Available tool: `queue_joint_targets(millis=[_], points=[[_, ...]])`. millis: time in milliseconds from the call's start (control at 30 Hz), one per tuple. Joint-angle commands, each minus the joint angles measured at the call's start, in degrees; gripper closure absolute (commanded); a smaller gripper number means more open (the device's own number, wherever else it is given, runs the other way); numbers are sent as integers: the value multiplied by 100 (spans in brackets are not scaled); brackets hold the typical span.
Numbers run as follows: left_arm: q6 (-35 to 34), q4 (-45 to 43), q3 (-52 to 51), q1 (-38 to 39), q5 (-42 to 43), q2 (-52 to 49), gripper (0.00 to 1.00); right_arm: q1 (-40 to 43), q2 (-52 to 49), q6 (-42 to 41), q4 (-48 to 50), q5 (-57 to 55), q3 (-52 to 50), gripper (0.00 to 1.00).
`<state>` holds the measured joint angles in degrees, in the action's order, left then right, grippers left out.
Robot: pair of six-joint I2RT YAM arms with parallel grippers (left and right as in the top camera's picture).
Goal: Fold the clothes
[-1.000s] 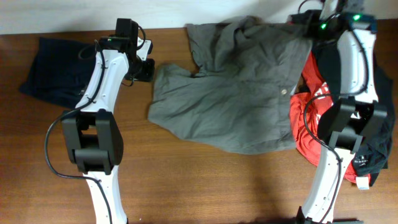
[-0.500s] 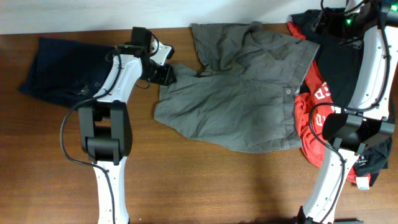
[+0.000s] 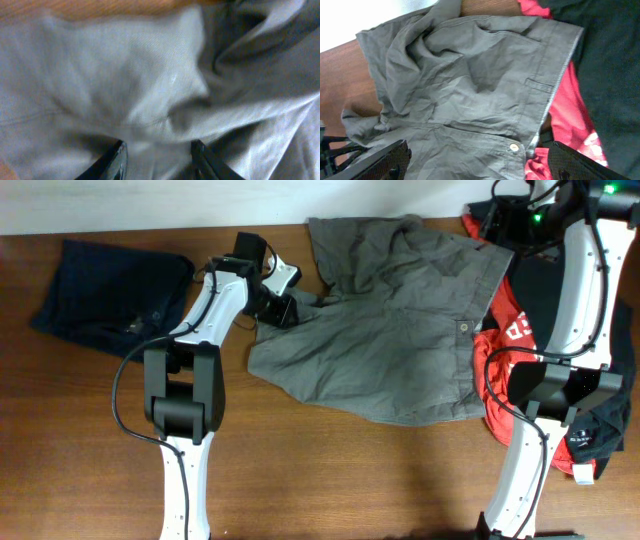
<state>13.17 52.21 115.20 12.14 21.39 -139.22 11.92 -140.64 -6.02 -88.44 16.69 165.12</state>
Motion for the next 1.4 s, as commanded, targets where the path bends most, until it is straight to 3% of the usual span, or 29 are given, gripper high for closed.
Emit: queue_joint_targets(millis=[0,300,400,533,900,1133,1367], points=[[-439,411,76,13,-671,-94,58,-142,70,2,-50,-79,96,8],[-761,1366,-170,13,-841,-116,58,-328,70,2,-162,-85,96,8],[-1119,1869,-195,11,-1281,-133,59,-369,70,2,-254,-87,96,8],[-1499,2649,-195,7,-1954,-136,67,-420,70,0,-332,-85,96,8],[-1510,4135,-199,55,-1976,-136,67,-452,70,2,-599,-83,96,8],[-1515,4393,-387,442,-2184,-133,66,-452,70,4,-723,-83,96,7],[-1923,4065,-293,643,-2743,98,66,-452,70,157,-715,-70,96,7]])
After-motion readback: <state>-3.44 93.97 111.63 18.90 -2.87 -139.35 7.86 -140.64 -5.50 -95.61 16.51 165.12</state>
